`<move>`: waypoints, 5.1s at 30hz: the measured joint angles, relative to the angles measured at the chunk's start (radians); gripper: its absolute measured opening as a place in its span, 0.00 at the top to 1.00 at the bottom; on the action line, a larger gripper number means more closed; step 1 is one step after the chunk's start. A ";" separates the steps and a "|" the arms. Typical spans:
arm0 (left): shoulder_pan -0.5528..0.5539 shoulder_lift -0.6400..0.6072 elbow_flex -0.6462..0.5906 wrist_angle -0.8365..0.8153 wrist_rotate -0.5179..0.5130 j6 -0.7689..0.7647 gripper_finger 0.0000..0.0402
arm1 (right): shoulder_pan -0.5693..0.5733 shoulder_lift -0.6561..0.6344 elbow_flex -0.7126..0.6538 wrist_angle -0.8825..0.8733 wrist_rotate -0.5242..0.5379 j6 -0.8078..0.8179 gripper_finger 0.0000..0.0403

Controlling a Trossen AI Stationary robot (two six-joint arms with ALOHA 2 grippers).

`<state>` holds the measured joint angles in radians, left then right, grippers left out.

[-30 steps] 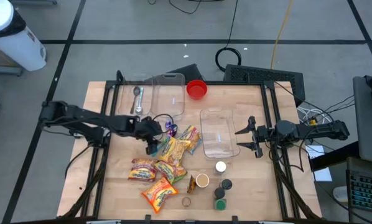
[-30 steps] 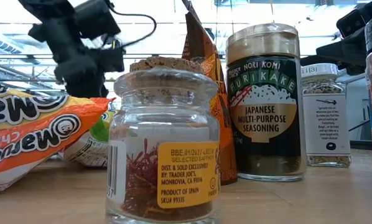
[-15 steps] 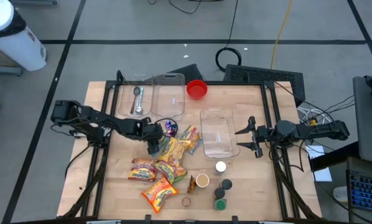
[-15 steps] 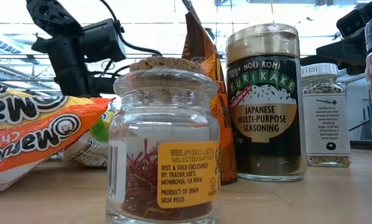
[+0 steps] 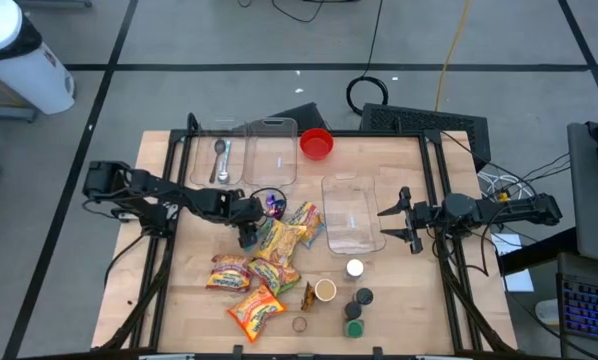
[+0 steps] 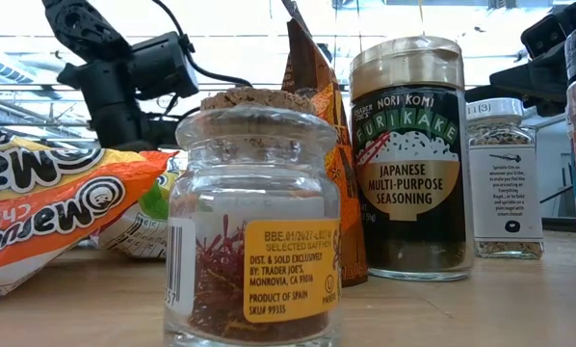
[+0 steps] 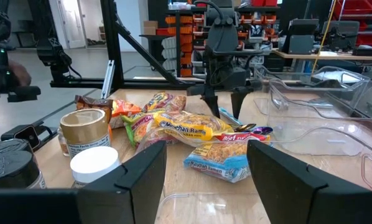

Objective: Pick & Place Food Item
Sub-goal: Put the blue patterned spoon into the top left transparent bin

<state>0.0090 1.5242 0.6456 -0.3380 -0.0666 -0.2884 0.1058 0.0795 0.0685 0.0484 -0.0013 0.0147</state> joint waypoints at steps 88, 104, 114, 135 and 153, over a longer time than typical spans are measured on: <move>-0.151 -0.146 0.405 -0.234 -0.180 -0.294 0.92 | 0.000 0.000 0.000 0.003 0.000 0.000 0.46; -0.169 -0.165 0.692 -0.401 -0.503 -0.128 0.93 | 0.000 0.000 0.000 0.003 0.000 0.000 0.46; -0.056 -0.331 0.596 -0.487 -0.669 -0.210 0.93 | 0.000 0.000 0.000 0.004 0.000 0.000 0.46; 0.650 -0.448 0.058 0.052 -0.302 -0.239 0.93 | 0.000 0.000 0.000 0.005 0.000 0.000 0.46; 0.730 -0.209 0.030 0.080 -0.159 -0.301 0.92 | 0.000 0.000 0.000 0.005 0.000 0.000 0.47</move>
<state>0.7386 1.3151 0.6758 -0.2582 -0.2254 -0.5892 0.1059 0.0799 0.0685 0.0532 -0.0013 0.0147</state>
